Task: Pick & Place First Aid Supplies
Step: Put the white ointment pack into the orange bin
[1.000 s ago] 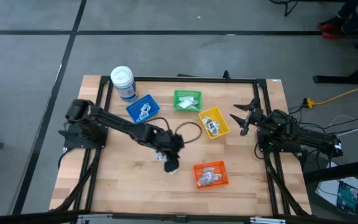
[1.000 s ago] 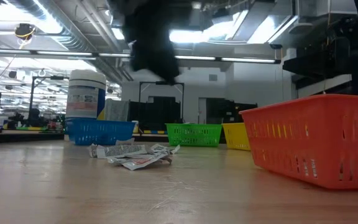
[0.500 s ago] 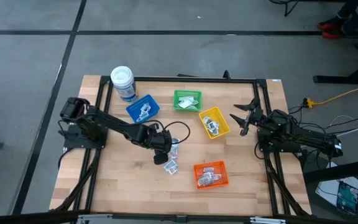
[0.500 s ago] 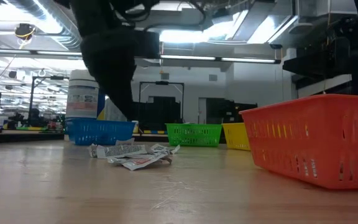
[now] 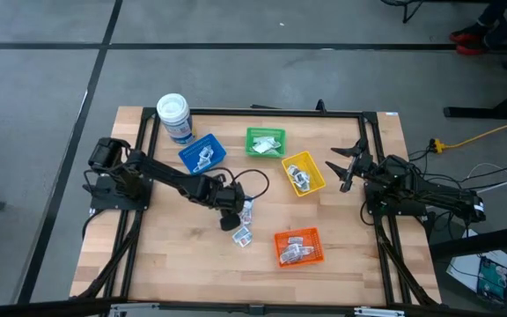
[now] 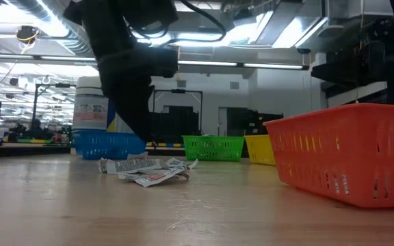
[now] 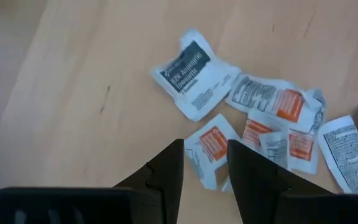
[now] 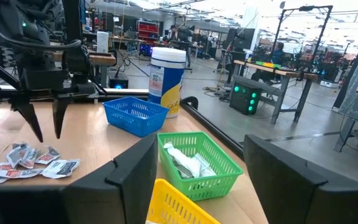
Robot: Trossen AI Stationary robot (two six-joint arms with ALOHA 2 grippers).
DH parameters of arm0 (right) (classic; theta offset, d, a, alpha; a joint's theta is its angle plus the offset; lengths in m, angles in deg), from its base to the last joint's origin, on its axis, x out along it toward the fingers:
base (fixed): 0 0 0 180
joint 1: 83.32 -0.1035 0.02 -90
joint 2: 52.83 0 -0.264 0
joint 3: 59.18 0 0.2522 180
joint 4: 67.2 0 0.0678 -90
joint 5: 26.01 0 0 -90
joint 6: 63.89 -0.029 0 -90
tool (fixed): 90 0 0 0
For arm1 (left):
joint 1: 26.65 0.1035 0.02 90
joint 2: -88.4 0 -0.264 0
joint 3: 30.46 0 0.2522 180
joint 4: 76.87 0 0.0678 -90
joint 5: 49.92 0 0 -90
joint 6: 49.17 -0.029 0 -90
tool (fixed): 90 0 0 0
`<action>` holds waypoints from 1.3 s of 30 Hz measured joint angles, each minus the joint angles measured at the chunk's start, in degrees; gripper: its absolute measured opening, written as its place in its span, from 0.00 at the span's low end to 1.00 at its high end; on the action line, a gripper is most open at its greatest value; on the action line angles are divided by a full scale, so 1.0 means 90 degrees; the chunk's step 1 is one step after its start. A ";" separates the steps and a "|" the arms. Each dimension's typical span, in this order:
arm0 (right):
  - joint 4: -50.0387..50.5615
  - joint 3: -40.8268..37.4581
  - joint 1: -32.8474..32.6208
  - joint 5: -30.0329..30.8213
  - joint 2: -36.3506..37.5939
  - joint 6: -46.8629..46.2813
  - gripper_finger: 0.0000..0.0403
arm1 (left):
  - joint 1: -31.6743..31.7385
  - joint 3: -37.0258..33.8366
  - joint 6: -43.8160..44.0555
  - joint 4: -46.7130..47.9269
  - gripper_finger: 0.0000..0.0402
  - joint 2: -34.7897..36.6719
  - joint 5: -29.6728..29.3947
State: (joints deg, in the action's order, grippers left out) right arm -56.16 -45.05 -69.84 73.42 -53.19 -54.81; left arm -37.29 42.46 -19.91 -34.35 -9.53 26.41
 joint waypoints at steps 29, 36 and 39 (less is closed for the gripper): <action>-0.0001 0.0000 0.0001 0.0002 0.0000 0.0000 0.59 | 0.0075 -0.0431 -0.0544 -0.0566 0.28 -0.0421 0.0242; 0.0000 0.0000 0.0001 0.0002 0.0000 -0.0001 0.59 | 0.0075 -0.0422 -0.0214 -0.0578 0.16 -0.0423 0.0136; -0.0001 0.0000 0.0002 0.0002 0.0000 0.0000 0.59 | 0.0075 -0.0422 -0.0188 -0.0577 0.10 -0.0423 0.0155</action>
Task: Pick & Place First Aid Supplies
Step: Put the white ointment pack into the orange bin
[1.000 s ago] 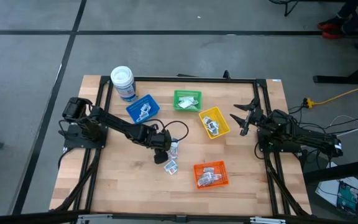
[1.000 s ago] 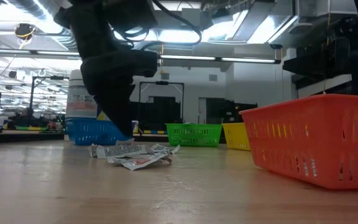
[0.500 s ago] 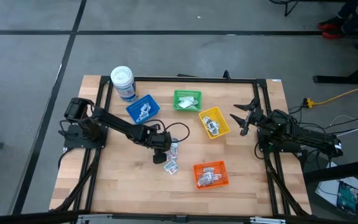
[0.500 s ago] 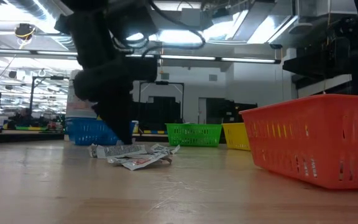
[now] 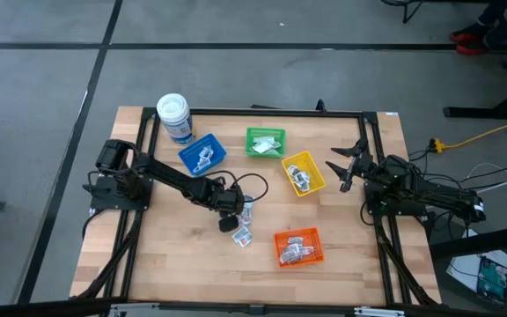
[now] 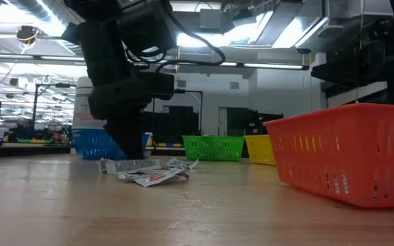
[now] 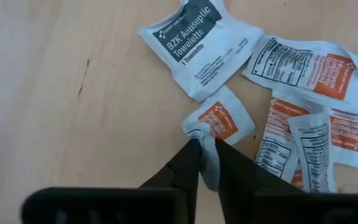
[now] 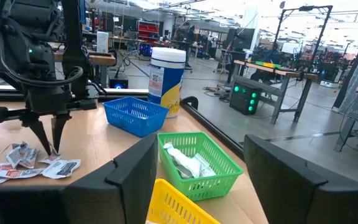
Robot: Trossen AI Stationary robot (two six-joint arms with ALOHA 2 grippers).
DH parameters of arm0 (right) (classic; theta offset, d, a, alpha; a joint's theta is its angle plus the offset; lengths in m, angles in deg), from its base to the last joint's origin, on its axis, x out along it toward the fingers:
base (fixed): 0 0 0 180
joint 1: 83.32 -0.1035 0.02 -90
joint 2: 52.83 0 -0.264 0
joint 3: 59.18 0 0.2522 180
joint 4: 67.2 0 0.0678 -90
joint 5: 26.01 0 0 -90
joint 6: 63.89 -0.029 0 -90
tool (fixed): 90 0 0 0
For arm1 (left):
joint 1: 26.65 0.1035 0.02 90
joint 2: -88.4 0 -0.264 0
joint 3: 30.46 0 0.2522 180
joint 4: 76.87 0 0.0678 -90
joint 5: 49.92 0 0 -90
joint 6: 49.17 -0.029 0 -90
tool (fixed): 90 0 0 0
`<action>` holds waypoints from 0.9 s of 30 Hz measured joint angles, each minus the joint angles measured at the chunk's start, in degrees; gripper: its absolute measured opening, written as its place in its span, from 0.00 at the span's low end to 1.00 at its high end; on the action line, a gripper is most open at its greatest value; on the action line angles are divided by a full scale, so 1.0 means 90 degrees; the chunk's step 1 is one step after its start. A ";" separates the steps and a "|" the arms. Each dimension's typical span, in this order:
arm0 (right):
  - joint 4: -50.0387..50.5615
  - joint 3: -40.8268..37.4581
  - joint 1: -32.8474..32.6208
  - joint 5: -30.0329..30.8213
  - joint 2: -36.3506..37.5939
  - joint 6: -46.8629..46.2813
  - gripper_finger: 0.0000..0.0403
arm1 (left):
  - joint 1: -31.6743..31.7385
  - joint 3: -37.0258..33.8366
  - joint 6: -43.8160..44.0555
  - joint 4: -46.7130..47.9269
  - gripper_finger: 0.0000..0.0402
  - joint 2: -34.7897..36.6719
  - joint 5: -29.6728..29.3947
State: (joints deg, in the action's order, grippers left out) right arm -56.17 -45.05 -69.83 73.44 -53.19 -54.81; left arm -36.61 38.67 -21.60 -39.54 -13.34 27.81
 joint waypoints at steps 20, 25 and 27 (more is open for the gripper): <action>0.0000 0.0000 0.0000 0.0000 0.0000 -0.0002 0.59 | -0.0007 0.1557 -0.0435 -0.0159 0.01 0.0005 -0.0489; 0.0001 0.0000 -0.0001 0.0000 0.0000 0.0000 0.59 | -0.0007 0.1824 -0.0892 -0.0859 0.01 0.0005 -0.0532; 0.0001 0.0000 0.0000 0.0000 0.0000 0.0000 0.59 | -0.0007 0.1911 -0.1048 -0.1115 0.01 0.0005 -0.0532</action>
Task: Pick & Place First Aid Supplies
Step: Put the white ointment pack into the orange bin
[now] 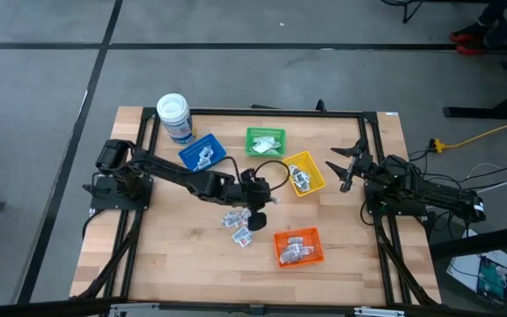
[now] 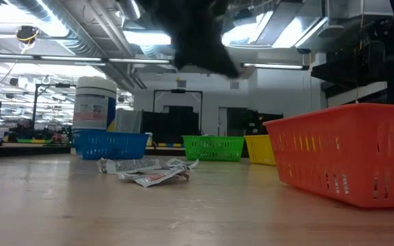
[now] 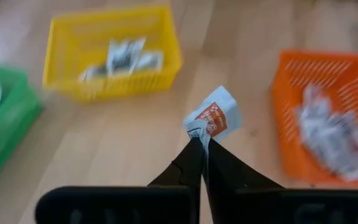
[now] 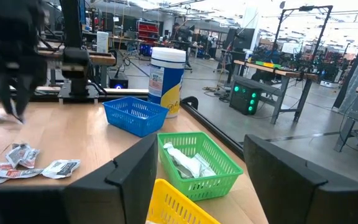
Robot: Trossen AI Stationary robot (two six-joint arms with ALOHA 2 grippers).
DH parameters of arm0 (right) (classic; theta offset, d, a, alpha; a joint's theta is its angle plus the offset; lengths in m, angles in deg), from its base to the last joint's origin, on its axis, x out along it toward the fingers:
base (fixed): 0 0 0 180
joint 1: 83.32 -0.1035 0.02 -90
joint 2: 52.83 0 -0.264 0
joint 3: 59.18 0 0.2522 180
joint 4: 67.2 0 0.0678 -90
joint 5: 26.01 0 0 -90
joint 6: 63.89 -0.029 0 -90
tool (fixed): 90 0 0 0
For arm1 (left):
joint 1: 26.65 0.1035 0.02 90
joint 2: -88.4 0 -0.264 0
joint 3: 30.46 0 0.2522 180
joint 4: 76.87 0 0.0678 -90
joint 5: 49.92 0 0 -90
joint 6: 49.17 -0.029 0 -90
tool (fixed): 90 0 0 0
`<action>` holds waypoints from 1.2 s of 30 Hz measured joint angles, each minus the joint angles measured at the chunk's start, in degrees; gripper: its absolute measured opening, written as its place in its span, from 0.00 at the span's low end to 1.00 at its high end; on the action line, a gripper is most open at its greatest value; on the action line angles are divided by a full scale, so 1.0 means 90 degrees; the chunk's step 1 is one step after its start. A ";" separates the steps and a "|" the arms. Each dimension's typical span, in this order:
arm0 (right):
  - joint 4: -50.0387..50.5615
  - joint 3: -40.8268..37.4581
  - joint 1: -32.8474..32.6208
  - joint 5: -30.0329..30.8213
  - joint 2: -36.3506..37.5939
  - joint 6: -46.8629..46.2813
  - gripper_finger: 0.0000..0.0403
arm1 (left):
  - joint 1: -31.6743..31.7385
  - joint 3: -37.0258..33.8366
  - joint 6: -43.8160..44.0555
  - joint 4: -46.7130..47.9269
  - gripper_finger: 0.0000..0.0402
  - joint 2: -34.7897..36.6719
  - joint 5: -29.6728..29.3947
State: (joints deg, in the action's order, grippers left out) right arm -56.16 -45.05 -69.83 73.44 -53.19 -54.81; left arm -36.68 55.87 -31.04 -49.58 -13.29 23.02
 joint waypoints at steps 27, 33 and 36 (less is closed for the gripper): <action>0.0001 0.0000 0.0000 -0.0049 0.0000 0.0000 0.59 | -0.0667 0.3476 -0.3313 0.0527 0.02 -0.2406 0.0261; 0.0002 0.0000 0.0000 -0.0049 0.0000 0.0000 0.59 | -0.0873 0.3728 -0.4335 0.0531 0.02 -0.2667 0.0575; 0.0002 0.0000 -0.0001 -0.0051 0.0000 0.0000 0.59 | -0.0931 0.3729 -0.4460 0.0599 0.02 -0.2671 0.0609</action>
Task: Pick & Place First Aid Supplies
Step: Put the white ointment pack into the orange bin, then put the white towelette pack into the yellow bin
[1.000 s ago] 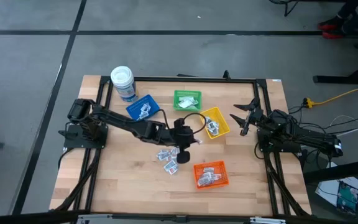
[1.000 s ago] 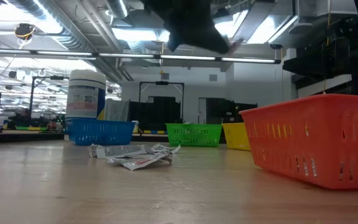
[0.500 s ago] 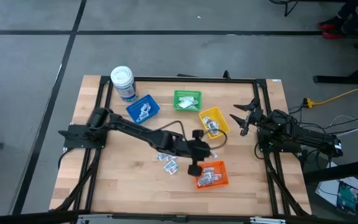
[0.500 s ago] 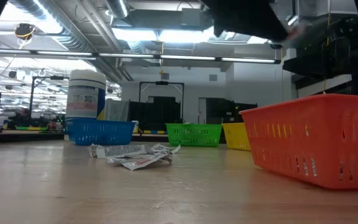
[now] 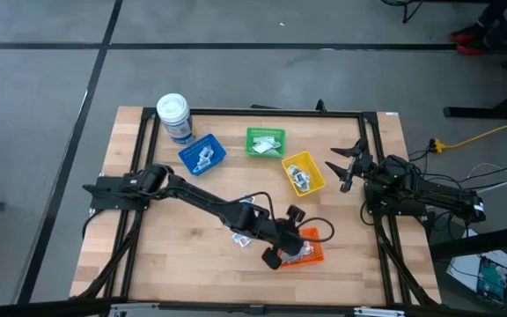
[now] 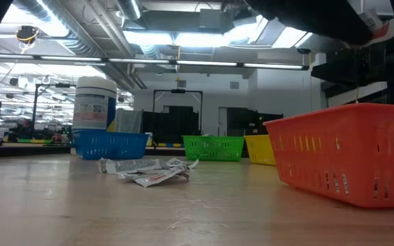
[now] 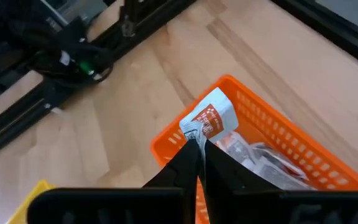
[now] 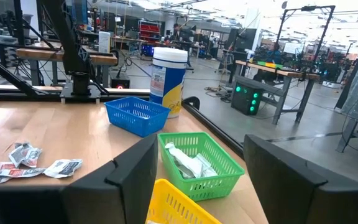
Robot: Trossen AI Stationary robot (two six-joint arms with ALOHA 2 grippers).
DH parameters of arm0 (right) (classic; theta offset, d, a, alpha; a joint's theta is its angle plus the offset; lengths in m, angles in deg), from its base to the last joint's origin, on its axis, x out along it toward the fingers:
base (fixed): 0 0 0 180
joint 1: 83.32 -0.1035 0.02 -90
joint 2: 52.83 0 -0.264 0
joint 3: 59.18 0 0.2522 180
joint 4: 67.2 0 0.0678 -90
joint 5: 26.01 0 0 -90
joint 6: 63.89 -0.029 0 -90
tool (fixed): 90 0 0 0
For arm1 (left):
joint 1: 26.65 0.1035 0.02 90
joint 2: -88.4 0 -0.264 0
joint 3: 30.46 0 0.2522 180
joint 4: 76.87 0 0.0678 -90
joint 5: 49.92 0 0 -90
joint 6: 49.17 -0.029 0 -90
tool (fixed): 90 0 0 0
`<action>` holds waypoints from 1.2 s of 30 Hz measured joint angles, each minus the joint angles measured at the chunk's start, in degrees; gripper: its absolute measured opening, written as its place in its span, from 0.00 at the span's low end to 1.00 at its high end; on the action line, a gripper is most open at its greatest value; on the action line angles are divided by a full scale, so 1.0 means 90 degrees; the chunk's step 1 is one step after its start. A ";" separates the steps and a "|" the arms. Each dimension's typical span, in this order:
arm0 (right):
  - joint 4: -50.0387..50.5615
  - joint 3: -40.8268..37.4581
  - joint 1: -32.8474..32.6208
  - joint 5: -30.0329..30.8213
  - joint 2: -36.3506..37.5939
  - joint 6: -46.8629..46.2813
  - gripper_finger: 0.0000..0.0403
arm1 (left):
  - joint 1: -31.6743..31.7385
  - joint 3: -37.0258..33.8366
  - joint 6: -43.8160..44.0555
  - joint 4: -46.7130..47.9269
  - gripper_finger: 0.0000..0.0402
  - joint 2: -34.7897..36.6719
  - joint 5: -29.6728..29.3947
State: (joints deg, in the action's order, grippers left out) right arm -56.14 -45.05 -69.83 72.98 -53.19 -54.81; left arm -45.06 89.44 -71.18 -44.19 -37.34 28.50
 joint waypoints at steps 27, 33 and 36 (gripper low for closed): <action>0.0002 0.0000 0.0000 -0.0002 0.0000 0.0000 0.59 | -0.0040 0.0010 0.2474 0.1672 0.36 0.0154 0.0441; 0.0002 0.0000 0.0001 -0.0005 0.0000 -0.0002 0.59 | -0.0021 0.0001 0.2960 0.2458 0.36 0.0367 0.0342; 0.0002 0.0000 0.0001 -0.0008 0.0000 0.0000 0.59 | 0.0028 0.0001 0.2832 0.2669 0.36 0.0393 0.0288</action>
State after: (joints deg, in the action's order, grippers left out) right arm -56.12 -45.05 -69.83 72.91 -53.19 -54.81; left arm -44.81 89.44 -45.69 -20.17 -33.80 31.09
